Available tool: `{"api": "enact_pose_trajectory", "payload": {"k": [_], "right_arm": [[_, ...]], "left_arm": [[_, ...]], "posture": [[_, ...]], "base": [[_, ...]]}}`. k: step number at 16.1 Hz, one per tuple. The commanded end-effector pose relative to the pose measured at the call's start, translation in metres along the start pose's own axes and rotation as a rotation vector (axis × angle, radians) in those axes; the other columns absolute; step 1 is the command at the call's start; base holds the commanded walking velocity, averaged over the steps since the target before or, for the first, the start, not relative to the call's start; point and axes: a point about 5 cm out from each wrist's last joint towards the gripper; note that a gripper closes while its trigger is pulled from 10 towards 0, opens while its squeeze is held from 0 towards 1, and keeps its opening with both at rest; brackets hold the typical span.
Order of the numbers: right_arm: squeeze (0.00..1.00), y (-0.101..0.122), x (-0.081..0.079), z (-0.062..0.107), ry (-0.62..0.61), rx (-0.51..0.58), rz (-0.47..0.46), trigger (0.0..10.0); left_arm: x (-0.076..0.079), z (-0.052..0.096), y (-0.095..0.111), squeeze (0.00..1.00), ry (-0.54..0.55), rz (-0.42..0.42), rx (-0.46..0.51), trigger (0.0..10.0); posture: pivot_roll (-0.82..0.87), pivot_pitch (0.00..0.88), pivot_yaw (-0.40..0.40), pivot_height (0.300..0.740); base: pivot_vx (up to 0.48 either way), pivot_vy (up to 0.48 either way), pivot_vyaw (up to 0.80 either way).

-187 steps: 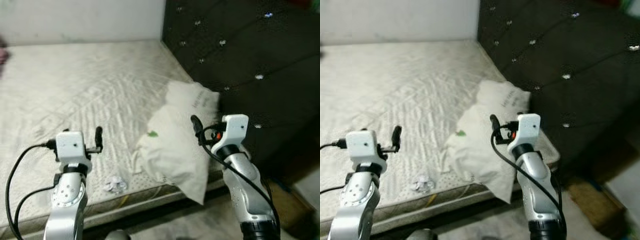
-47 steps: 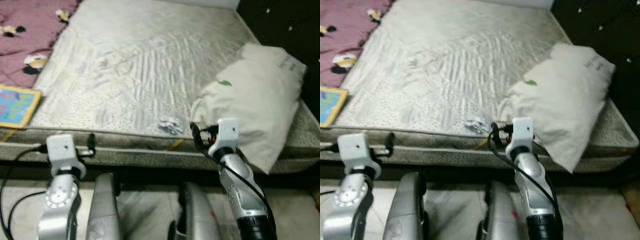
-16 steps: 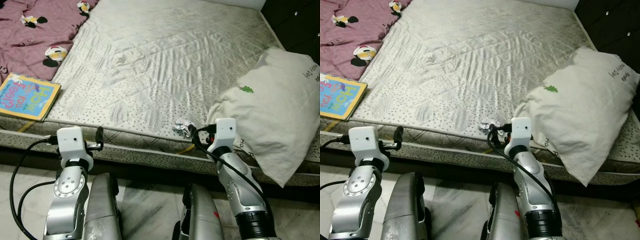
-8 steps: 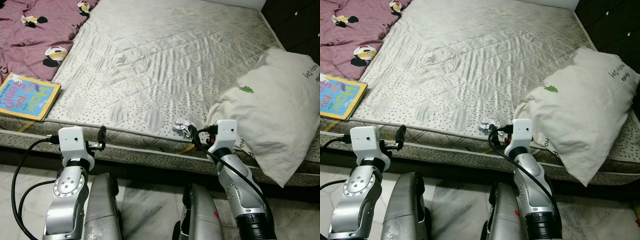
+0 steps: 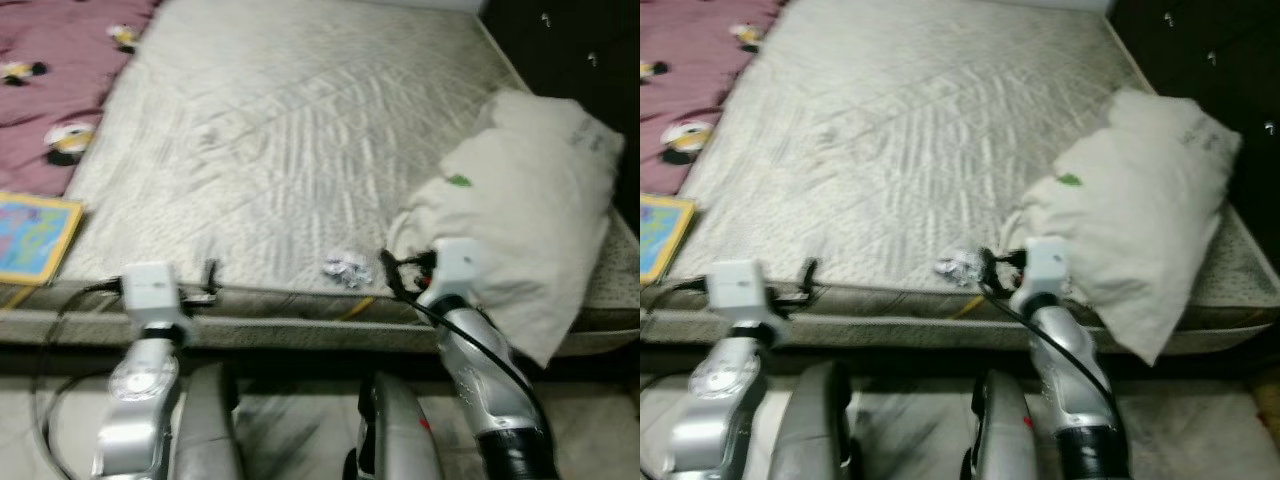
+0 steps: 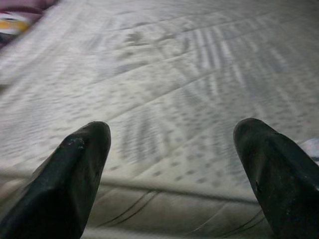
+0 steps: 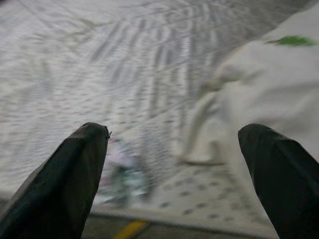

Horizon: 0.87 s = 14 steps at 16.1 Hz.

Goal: Clean up the room

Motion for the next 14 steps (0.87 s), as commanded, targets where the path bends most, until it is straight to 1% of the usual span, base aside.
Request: {"api": "enact_pose_trajectory", "payload": {"k": [1, 3, 4, 6, 8, 11, 12, 14], "right_arm": [[0.0, 0.006, -0.003, -0.002, 0.012, 0.025, -0.005, 10.0], [0.0, 0.005, -0.004, -0.002, 0.017, 0.021, -0.003, 10.0], [0.0, 0.005, -0.003, -0.002, 0.02, 0.021, -0.005, 10.0], [0.0, 0.003, -0.007, -0.003, 0.066, 0.01, 0.005, 10.0], [0.0, -0.001, -0.016, -0.005, 0.158, -0.018, 0.039, 10.0], [0.0, -0.005, -0.026, -0.009, 0.235, -0.033, 0.048, 10.0], [0.0, -0.007, -0.032, -0.011, 0.284, -0.046, 0.059, 10.0], [0.0, -0.007, -0.042, -0.016, 0.353, -0.044, 0.099, 10.0]], "left_arm": [[-0.008, 0.002, 0.004, 0.0, 0.017, -0.008, 0.009, 10.0], [-0.007, 0.002, 0.005, 0.0, 0.027, -0.005, 0.022, 10.0], [-0.006, 0.002, 0.003, 0.0, 0.031, -0.002, 0.001, 10.0], [-0.007, 0.003, 0.001, 0.0, 0.052, -0.007, -0.004, 10.0], [-0.011, 0.008, 0.001, 0.0, 0.07, -0.018, -0.013, 10.0], [-0.017, 0.015, 0.0, 0.0, 0.097, -0.039, -0.03, 10.0], [-0.019, 0.018, 0.001, 0.0, 0.112, -0.048, -0.029, 10.0], [-0.028, 0.024, 0.007, 0.0, 0.15, -0.078, -0.018, 10.0]], "posture": [[0.01, 0.089, -0.116, 0.561], [0.02, 0.088, -0.119, 0.561], [0.02, 0.088, -0.122, 0.561], [0.03, 0.092, -0.124, 0.561], [0.05, 0.106, -0.124, 0.556], [0.07, 0.122, -0.128, 0.526], [0.09, 0.149, -0.131, 0.521], [0.11, 0.155, -0.131, 0.521]], "base": [[0.285, 0.0, 0.0], [0.0, 0.0, 0.0], [0.0, 0.0, 0.0], [0.0, 0.0, 0.0], [0.0, 0.0, 0.0], [0.0, 0.0, 0.0], [0.0, 0.0, 0.0], [0.0, 0.0, 0.0]]}}
Point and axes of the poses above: a point about 5 cm out from each wrist's last joint towards the gripper, its own z axis pointing back from the gripper into the wrist, its own y axis along the axis of the wrist's last joint, x = y × z, and after that the axes turned 14 degrees about z, right-handed
